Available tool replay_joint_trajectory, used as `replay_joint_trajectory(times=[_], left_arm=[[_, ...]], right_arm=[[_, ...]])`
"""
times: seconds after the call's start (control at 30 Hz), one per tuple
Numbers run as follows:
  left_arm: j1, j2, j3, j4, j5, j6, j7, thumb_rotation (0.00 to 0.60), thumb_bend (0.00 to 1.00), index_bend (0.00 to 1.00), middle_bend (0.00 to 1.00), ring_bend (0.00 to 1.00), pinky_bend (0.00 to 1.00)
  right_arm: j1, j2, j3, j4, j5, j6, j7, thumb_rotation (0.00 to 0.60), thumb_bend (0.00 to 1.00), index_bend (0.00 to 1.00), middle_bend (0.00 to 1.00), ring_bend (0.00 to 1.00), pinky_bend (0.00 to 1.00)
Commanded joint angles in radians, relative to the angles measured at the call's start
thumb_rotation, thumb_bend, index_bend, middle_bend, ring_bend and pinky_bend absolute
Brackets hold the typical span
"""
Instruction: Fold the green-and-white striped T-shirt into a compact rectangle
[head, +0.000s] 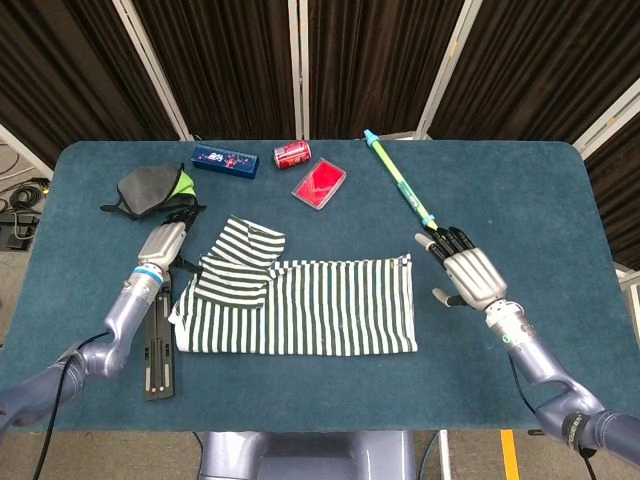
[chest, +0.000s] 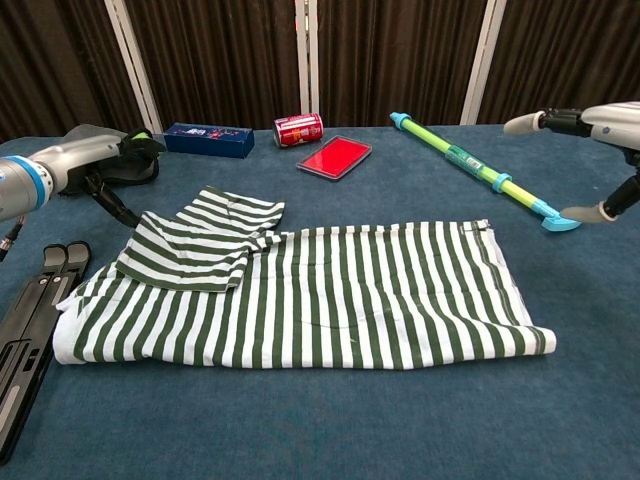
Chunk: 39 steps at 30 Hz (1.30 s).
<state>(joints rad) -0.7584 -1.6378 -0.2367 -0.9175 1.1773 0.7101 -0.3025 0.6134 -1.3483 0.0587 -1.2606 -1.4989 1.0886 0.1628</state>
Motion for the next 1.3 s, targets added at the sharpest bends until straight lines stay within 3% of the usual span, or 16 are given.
replay_joint_trajectory(times=[0.03, 0.43, 0.7, 0.97, 1.13, 1.3], left_arm=[[0.019, 0.042, -0.001, -0.043, 0.026, 0.043, -0.016, 0.600, 0.00, 0.00, 0.00, 0.00, 0.00], [0.050, 0.236, -0.012, -0.291, 0.046, 0.113, 0.049, 0.600, 0.00, 0.00, 0.00, 0.00, 0.00], [0.007, 0.266, -0.039, -0.372, -0.036, 0.087, 0.183, 0.600, 0.00, 0.00, 0.00, 0.00, 0.00], [-0.089, 0.195, -0.066, -0.321, -0.152, 0.018, 0.303, 0.600, 0.00, 0.00, 0.00, 0.00, 0.00], [-0.170, 0.121, -0.080, -0.216, -0.245, -0.046, 0.372, 0.600, 0.04, 0.00, 0.00, 0.00, 0.00], [-0.240, 0.056, -0.071, -0.095, -0.296, -0.124, 0.419, 0.600, 0.16, 0.13, 0.00, 0.00, 0.00]], right_arm=[[-0.034, 0.036, -0.011, -0.051, -0.016, 0.048, -0.013, 0.600, 0.16, 0.10, 0.00, 0.00, 0.00], [-0.191, 0.151, -0.035, -0.238, -0.041, 0.267, -0.034, 0.600, 0.02, 0.10, 0.00, 0.00, 0.00], [-0.278, 0.172, -0.040, -0.297, -0.064, 0.381, -0.038, 0.600, 0.00, 0.09, 0.00, 0.00, 0.00], [-0.320, 0.159, -0.016, -0.283, -0.054, 0.433, -0.029, 0.600, 0.00, 0.09, 0.00, 0.00, 0.00], [-0.325, 0.154, -0.003, -0.252, -0.050, 0.428, -0.006, 0.600, 0.00, 0.09, 0.00, 0.00, 0.00], [-0.330, 0.156, 0.009, -0.236, -0.041, 0.424, 0.013, 0.600, 0.00, 0.09, 0.00, 0.00, 0.00]])
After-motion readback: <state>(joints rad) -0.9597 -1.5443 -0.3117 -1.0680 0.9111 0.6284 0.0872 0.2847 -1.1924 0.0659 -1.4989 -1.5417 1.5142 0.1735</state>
